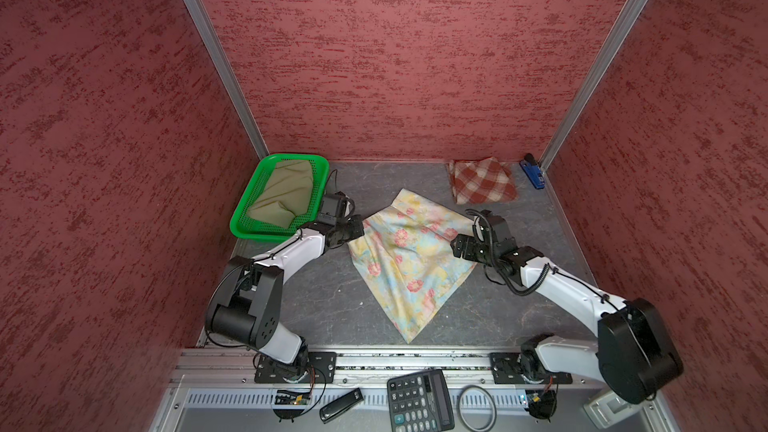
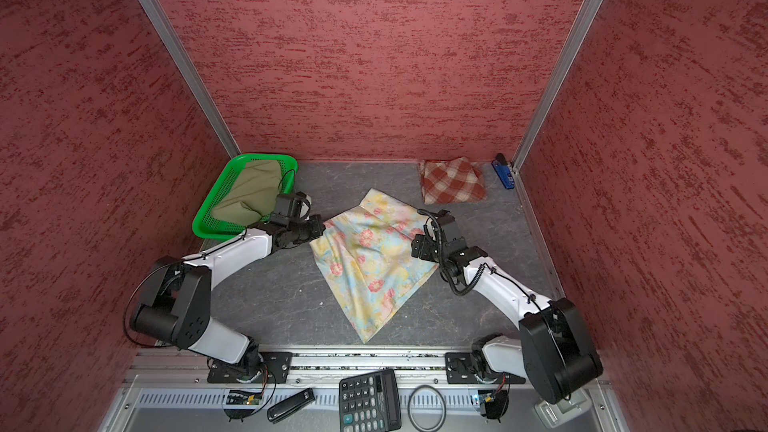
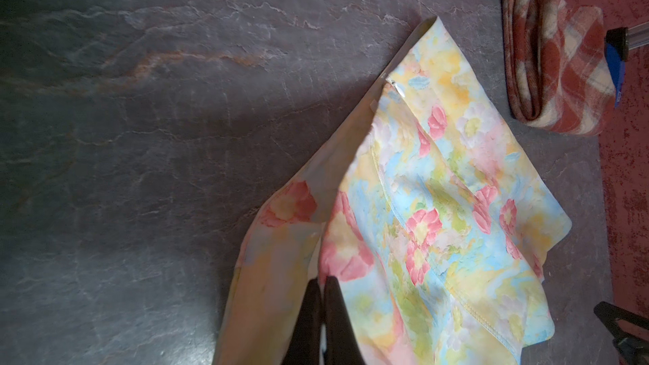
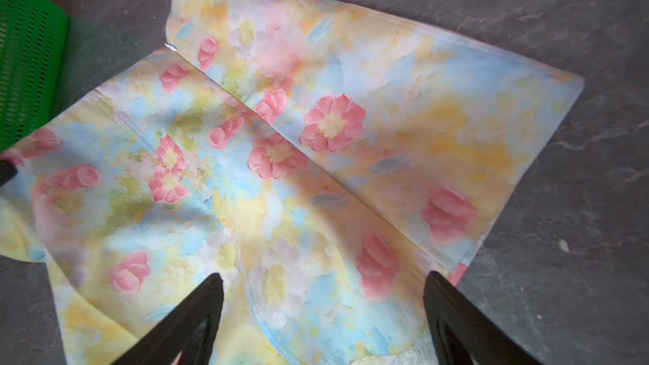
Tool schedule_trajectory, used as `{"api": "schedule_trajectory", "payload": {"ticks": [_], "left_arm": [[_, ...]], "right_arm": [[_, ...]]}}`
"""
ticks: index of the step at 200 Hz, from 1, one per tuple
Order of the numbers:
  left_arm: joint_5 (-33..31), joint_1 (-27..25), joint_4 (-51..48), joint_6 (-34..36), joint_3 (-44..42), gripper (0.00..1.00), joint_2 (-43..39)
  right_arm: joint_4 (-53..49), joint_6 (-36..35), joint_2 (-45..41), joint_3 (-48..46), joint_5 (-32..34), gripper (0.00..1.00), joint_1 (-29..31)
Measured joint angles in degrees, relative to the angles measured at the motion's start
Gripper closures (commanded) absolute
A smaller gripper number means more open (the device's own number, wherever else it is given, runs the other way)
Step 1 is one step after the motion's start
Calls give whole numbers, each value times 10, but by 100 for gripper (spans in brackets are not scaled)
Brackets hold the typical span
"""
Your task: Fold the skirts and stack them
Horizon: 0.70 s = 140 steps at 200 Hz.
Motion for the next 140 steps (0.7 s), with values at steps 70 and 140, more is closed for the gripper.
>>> {"api": "schedule_trajectory", "payload": {"ticks": [70,140], "left_arm": [[-14,-6,-9,-13,-7,100,-3],[-31,-6,-37,-53,-49,100,-57]], "right_arm": [[1,-4,172,81,2,11,0],[8,-28,377,304,-12,11,4]]}}
